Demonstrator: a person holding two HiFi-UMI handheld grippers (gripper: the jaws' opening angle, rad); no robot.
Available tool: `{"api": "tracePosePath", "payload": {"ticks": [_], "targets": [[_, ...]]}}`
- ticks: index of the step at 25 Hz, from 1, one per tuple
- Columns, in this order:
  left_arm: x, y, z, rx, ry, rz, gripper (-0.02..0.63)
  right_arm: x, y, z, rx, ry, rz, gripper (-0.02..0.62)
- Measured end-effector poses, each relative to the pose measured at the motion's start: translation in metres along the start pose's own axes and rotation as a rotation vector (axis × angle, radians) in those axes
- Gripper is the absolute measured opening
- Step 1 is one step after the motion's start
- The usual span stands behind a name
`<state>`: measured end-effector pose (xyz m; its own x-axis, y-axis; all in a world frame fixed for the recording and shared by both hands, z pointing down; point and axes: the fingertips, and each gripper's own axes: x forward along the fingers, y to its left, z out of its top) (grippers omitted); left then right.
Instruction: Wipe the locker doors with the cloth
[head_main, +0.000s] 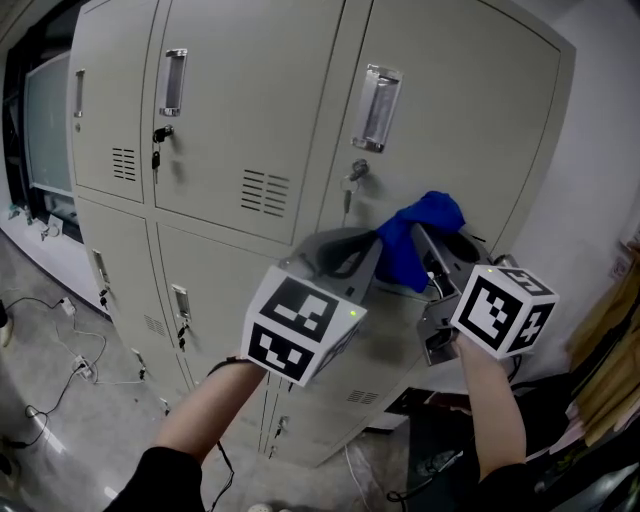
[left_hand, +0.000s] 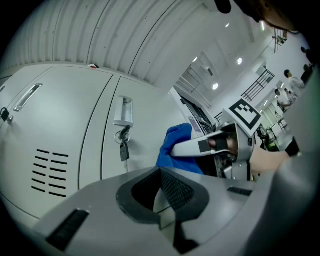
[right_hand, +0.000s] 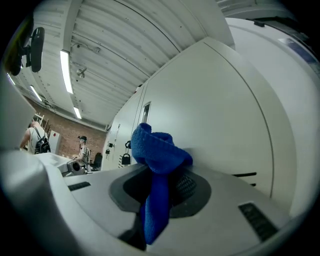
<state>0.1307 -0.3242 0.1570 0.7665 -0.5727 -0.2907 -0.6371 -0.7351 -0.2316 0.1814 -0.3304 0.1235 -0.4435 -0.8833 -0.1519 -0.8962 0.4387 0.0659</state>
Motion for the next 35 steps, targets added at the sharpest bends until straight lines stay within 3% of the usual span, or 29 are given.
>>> {"api": "tracePosePath", "payload": {"ticks": [24, 35], "targets": [[0.029, -0.043, -0.001, -0.043, -0.012, -0.104, 0.009, -0.067, -0.074, 0.009, 0.007, -0.016, -0.190, 0.075], [0.025, -0.032, -0.001, -0.048, -0.004, -0.084, 0.009, -0.103, -0.111, 0.016, 0.050, -0.061, -0.262, 0.075]]}}
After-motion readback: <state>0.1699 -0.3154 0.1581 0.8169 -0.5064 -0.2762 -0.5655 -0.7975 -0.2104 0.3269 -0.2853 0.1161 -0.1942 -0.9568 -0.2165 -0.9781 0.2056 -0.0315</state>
